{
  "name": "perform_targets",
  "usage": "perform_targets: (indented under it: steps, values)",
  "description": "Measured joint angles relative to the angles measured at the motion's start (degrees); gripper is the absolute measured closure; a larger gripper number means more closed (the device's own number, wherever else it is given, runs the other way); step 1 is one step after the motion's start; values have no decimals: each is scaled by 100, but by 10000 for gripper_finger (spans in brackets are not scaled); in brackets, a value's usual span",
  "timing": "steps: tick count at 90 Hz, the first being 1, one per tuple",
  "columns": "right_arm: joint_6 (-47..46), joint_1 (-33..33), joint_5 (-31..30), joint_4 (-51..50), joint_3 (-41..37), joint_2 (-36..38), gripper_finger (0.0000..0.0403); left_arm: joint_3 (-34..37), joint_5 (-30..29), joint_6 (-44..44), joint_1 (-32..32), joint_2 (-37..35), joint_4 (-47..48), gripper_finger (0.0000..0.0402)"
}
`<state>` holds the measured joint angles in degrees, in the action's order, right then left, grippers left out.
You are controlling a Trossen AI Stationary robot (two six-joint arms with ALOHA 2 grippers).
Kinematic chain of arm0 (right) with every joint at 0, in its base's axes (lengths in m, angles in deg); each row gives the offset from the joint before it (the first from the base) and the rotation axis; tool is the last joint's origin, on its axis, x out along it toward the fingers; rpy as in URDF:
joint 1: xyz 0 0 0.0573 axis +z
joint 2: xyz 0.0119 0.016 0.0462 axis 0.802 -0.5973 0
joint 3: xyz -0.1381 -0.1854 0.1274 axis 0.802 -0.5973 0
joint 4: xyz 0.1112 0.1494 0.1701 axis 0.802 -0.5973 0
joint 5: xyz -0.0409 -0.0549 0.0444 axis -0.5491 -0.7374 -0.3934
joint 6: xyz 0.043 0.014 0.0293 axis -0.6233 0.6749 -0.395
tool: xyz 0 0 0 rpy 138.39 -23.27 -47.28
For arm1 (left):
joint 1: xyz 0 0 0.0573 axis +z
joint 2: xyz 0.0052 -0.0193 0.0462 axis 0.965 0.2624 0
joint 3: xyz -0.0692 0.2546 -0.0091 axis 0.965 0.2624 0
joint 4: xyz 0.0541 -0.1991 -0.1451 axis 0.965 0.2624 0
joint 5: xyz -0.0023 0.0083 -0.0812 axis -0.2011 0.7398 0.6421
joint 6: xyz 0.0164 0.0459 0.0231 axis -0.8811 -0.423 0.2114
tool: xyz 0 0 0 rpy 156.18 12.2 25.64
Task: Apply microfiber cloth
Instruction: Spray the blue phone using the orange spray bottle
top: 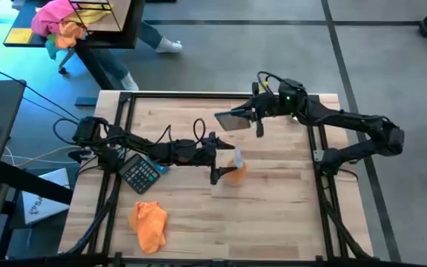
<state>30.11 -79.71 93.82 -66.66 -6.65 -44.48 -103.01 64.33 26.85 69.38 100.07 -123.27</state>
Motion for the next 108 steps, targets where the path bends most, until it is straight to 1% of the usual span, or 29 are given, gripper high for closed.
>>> perform_targets:
  steps: [5, 14, 21, 25, 45, 73, 95, 108]
  values:
    - [-389, -141, 99, 574, -361, -7, 402, 0, -7, 4, 0, 0, -7, 52]
    - [-1099, -328, 104, 1465, -837, -4, 402, 0, -9, -4, 2, 0, -7, 52]
    - [-1633, -430, 127, 1831, -1071, -2, 403, 0, -10, -7, 12, 0, -7, 53]
    - [-1774, -442, 127, 1913, -1151, -2, 403, 0, -9, -18, 15, 0, -7, 53]
    - [-1737, -270, 138, 1975, -1122, 0, 403, 0, -5, -199, 15, 10, -13, 53]
    - [-1607, -211, 123, 1903, -939, 4, 403, -83, -95, -197, 13, 522, -543, 53]
    - [-1561, -209, 121, 1709, -937, 4, 403, -90, -118, -382, 13, 540, -848, 53]
    - [-1559, -209, 123, 1645, -937, 4, 403, -90, -116, -386, 13, 540, -789, 55]
